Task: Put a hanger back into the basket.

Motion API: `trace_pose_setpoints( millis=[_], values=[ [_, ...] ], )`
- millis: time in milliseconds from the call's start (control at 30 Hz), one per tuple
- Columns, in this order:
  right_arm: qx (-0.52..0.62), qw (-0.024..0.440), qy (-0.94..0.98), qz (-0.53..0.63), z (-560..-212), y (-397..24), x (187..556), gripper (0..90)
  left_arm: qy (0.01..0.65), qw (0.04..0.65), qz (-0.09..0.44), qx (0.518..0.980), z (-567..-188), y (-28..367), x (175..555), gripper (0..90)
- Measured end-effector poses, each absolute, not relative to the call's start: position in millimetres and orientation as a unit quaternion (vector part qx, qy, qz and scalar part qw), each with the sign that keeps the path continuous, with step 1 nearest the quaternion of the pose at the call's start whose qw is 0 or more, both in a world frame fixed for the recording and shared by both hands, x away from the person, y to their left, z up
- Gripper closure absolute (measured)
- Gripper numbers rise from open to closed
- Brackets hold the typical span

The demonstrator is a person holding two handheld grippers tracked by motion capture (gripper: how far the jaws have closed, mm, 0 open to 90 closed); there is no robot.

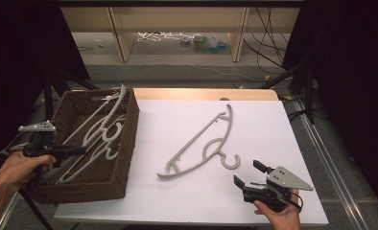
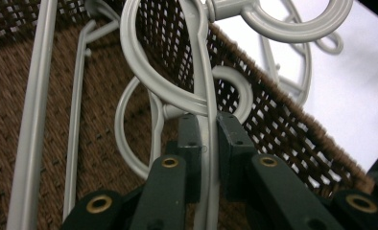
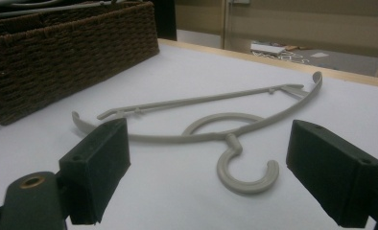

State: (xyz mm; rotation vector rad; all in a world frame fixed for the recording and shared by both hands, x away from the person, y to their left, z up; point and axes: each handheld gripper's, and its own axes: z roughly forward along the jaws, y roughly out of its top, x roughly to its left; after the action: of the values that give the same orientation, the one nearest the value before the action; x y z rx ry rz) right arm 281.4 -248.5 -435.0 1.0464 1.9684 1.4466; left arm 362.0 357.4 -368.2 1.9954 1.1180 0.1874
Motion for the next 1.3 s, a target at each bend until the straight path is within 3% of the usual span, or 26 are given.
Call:
trace_pose_setpoints(
  millis=[1167, 1300],
  values=[
    [0.386, 0.231, 0.721, 0.528, -436.0, -248.6, 281.7, 16.0, 0.458, 0.284, 0.005, 0.842, -397.4, 363.3, 391.6, 79.3],
    [0.387, 0.231, 0.719, 0.529, -435.7, -248.1, 281.7, 16.0, 0.468, 0.293, 0.005, 0.834, -396.1, 361.7, 390.4, 69.8]
  ],
)
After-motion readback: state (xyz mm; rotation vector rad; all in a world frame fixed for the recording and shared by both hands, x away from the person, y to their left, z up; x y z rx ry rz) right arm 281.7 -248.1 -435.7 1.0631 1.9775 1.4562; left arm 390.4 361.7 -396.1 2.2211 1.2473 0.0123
